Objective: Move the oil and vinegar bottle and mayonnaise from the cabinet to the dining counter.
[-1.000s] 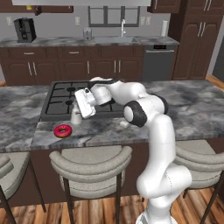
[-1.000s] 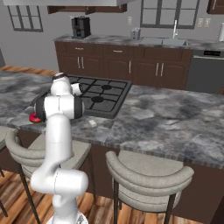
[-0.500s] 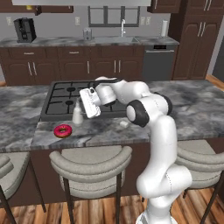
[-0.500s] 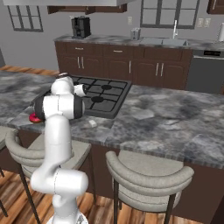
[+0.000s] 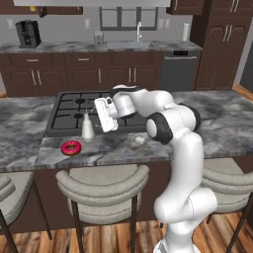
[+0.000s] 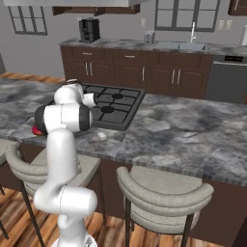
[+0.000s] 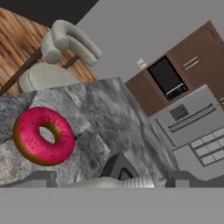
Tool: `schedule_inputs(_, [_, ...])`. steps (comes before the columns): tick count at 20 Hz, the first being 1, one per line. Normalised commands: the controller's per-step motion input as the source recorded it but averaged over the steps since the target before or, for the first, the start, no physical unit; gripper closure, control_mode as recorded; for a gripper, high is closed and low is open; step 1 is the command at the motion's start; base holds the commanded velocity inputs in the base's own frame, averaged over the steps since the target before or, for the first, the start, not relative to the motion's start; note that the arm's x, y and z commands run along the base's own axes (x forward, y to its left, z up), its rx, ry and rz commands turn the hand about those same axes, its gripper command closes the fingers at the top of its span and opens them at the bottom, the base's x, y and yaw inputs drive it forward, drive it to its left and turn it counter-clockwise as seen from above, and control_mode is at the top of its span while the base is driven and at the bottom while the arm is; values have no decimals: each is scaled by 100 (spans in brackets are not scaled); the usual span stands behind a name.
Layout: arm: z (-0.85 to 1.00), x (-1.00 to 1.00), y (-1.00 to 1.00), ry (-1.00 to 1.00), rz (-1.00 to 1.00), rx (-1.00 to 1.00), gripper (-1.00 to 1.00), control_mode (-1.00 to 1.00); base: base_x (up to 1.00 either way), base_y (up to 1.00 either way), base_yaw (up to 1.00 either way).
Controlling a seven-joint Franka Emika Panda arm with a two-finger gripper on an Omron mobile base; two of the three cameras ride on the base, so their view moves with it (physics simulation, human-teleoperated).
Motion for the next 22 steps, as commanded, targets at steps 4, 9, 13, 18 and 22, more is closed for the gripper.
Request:
schedule_inputs(4, [30, -20, -24, -16, 0, 0, -100, -100, 0, 0, 0])
schedule_inputs(9, [46, -75, -38, -15, 0, 0, -100, -100, 0, 0, 0])
schedule_inputs(13, [91, -100, -12, -2, -8, 0, -100, -100, 0, 0, 0])
schedule_inputs(18, [100, -97, 0, 19, -23, 5, -100, -100, 0, 0, 0])
schedule_inputs(22, [93, -74, -1, 39, -37, 5, -100, -100, 0, 0, 0])
